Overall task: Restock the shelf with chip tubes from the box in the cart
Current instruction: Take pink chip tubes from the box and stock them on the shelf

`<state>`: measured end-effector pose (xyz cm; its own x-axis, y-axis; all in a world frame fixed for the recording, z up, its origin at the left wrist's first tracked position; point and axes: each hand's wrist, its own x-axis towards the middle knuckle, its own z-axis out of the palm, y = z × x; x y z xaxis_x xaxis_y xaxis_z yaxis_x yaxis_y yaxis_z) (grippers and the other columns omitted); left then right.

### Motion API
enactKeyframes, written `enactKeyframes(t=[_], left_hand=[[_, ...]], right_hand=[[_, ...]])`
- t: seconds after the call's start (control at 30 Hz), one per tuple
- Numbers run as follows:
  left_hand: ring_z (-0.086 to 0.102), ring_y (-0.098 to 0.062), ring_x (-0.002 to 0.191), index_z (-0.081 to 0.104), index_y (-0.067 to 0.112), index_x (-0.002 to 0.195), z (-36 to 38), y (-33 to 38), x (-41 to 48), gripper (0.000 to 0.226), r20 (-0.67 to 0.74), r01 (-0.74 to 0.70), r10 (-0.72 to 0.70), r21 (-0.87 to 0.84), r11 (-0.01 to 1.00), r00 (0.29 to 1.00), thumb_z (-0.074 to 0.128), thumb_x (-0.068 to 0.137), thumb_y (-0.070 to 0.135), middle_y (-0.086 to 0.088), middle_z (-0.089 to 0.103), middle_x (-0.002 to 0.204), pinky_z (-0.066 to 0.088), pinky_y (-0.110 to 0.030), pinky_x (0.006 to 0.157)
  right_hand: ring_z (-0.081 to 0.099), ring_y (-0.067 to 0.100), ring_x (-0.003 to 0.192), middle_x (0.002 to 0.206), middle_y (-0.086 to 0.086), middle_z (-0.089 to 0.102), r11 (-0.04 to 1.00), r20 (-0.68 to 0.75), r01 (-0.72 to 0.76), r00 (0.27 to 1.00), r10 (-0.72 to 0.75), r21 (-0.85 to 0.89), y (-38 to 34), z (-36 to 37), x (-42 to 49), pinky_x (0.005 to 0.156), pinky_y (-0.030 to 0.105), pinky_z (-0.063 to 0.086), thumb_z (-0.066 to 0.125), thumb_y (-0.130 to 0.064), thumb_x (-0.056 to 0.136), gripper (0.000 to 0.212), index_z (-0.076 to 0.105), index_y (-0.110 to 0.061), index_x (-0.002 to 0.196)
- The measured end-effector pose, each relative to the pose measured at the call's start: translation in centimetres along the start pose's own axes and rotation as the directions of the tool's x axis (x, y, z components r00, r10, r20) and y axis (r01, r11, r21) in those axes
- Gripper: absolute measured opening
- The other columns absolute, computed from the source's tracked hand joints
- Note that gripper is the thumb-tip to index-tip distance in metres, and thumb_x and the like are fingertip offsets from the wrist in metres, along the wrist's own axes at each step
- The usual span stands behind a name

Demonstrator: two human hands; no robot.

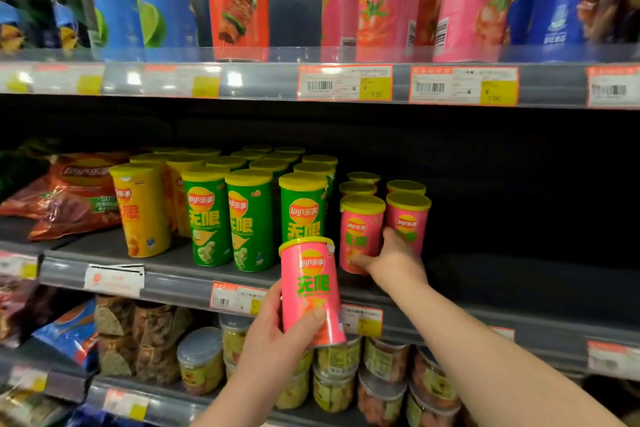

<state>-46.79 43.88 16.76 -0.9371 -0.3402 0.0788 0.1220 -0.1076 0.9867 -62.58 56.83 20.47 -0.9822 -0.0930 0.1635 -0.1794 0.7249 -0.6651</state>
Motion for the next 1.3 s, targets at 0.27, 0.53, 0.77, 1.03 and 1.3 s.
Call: enactKeyframes(t=[0.27, 0.53, 0.77, 1.03, 1.3], left_hand=[[0.068, -0.002, 0.090, 0.047, 0.047, 0.114, 1.2, 0.5, 0.5, 0.075, 0.090, -0.074, 0.071, 0.042, 0.996, 0.993, 0.074, 0.045, 0.055, 0.023, 0.069, 0.098, 0.053, -0.020, 0.071], [0.063, 0.007, 0.094, 0.035, 0.080, 0.100, 5.8, 1.9, 1.6, 0.064, 0.210, -0.234, 0.187, 0.224, 0.946, 0.960, 0.071, 0.054, 0.055, 0.029, 0.063, 0.105, 0.055, -0.021, 0.078], [0.037, -0.005, 0.125, 0.027, 0.029, 0.146, 7.4, 1.6, 4.2, 0.103, 0.151, -0.318, 0.281, 0.515, 0.796, 0.948, 0.054, 0.056, 0.069, 0.011, 0.036, 0.134, 0.034, -0.025, 0.102], [0.010, -0.018, 0.146, 0.048, 0.031, 0.133, 8.3, 1.0, 6.7, 0.061, 0.140, -0.207, 0.152, 0.655, 0.727, 0.978, 0.066, 0.078, 0.047, -0.007, 0.009, 0.158, 0.026, -0.033, 0.111], [0.019, -0.023, 0.143, 0.048, 0.034, 0.136, 8.7, 1.6, 7.7, 0.072, 0.183, -0.179, 0.065, 0.723, 0.668, 0.981, 0.057, 0.068, 0.055, -0.010, 0.015, 0.157, 0.027, -0.031, 0.111]], right_hand=[[0.058, 0.018, 0.094, 0.098, -0.006, 0.058, 0.989, -0.065, 0.125, 0.991, -0.120, 0.083, 0.9, -1.5, -2.2, 0.073, 0.027, 0.045, 0.068, -0.042, 0.083, 0.042, 0.046, -0.022, 0.113], [0.067, 0.007, 0.099, 0.106, -0.009, 0.070, 0.769, 0.312, 0.060, 0.892, -0.328, 0.637, 1.5, -5.3, -6.6, 0.081, 0.027, 0.055, 0.079, -0.037, 0.066, 0.050, 0.055, -0.035, 0.109], [0.062, 0.008, 0.100, 0.112, -0.006, 0.064, 0.808, -0.007, 0.113, 0.991, -0.134, 0.578, 4.0, -7.0, -4.4, 0.086, 0.031, 0.052, 0.080, -0.016, 0.071, 0.049, 0.050, -0.031, 0.107], [0.055, 0.023, 0.116, 0.130, 0.005, 0.055, 0.929, 0.072, -0.010, 0.997, -0.018, 0.370, 5.0, -6.2, -2.6, 0.096, 0.036, 0.047, 0.080, -0.022, 0.074, 0.079, 0.034, -0.020, 0.138], [0.051, 0.023, 0.122, 0.134, 0.004, 0.052, 0.943, 0.123, -0.026, 0.992, -0.015, 0.333, 4.5, -6.5, -1.4, 0.098, 0.034, 0.044, 0.078, -0.021, 0.077, 0.076, 0.035, -0.019, 0.139]])
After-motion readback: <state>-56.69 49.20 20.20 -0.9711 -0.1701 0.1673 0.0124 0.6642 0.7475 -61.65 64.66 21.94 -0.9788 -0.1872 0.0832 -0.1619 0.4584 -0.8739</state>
